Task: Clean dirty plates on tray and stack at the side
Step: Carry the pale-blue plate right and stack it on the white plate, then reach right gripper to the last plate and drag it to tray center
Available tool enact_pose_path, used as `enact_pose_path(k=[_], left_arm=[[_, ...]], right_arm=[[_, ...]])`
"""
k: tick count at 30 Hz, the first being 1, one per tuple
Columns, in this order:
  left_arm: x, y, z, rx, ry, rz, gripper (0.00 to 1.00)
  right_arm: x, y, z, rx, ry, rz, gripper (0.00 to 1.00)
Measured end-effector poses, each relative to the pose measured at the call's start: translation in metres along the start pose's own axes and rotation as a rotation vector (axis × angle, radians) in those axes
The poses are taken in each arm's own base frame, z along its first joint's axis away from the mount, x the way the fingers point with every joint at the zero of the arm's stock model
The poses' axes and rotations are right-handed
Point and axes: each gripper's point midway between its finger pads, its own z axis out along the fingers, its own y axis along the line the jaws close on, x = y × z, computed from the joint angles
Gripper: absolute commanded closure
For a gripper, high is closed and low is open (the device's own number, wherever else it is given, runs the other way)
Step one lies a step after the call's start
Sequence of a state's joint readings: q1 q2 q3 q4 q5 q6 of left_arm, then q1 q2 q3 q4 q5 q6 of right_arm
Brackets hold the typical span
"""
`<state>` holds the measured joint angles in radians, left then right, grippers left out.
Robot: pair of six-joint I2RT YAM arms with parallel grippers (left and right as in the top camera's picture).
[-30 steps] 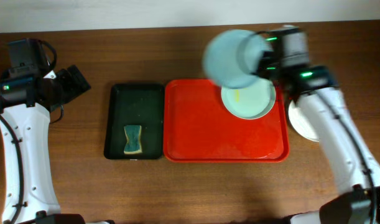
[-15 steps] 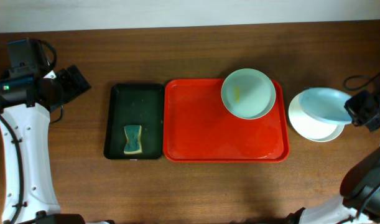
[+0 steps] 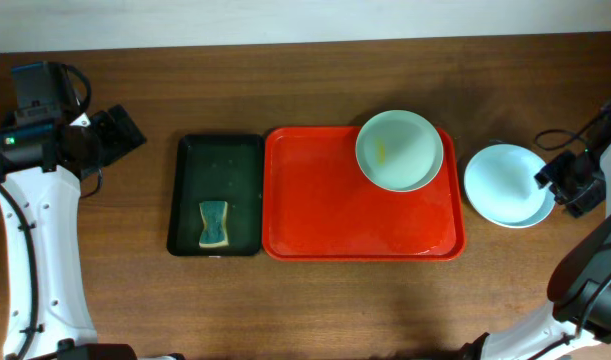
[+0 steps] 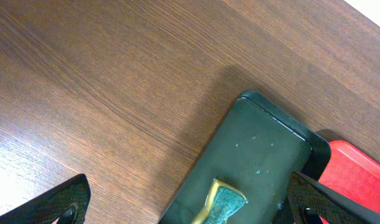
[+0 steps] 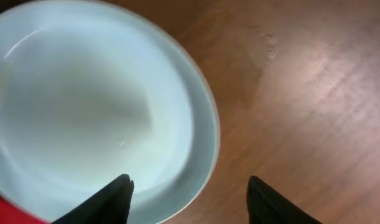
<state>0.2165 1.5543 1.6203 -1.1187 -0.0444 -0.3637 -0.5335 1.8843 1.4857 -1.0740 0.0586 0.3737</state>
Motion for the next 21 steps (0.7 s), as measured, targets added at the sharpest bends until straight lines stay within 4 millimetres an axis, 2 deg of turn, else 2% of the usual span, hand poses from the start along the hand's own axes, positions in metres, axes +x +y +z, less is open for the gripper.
enact_pose_path(k=[1, 3, 5, 8, 9, 15, 18, 21], left_arm=[[0.0, 0.0, 0.0, 0.0, 0.0, 0.0, 0.01], [0.0, 0.0, 0.0, 0.0, 0.0, 0.0, 0.01], [0.0, 0.0, 0.0, 0.0, 0.0, 0.0, 0.01], [0.0, 0.0, 0.0, 0.0, 0.0, 0.0, 0.01], [0.0, 0.0, 0.0, 0.0, 0.0, 0.0, 0.01], [0.0, 0.0, 0.0, 0.0, 0.0, 0.0, 0.01], [0.0, 0.0, 0.0, 0.0, 0.0, 0.0, 0.01], [0.0, 0.0, 0.0, 0.0, 0.0, 0.0, 0.01]], right_arm=[[0.002, 0.006, 0.0, -0.008, 0.002, -0.049, 0.42], [0.007, 0.021, -0.001, -0.029, 0.004, -0.135, 0.5], [0.016, 0.049, -0.006, -0.082, 0.006, -0.249, 0.56], [0.024, 0.087, -0.021, -0.156, -0.015, -0.362, 0.56], [0.025, 0.106, -0.032, -0.184, -0.043, -0.408, 0.55], [0.038, 0.17, -0.055, -0.301, -0.131, -0.581, 0.54], [0.045, 0.186, -0.054, -0.317, -0.144, -0.628, 0.54], [0.052, 0.195, -0.033, -0.304, -0.104, -0.655, 0.54]])
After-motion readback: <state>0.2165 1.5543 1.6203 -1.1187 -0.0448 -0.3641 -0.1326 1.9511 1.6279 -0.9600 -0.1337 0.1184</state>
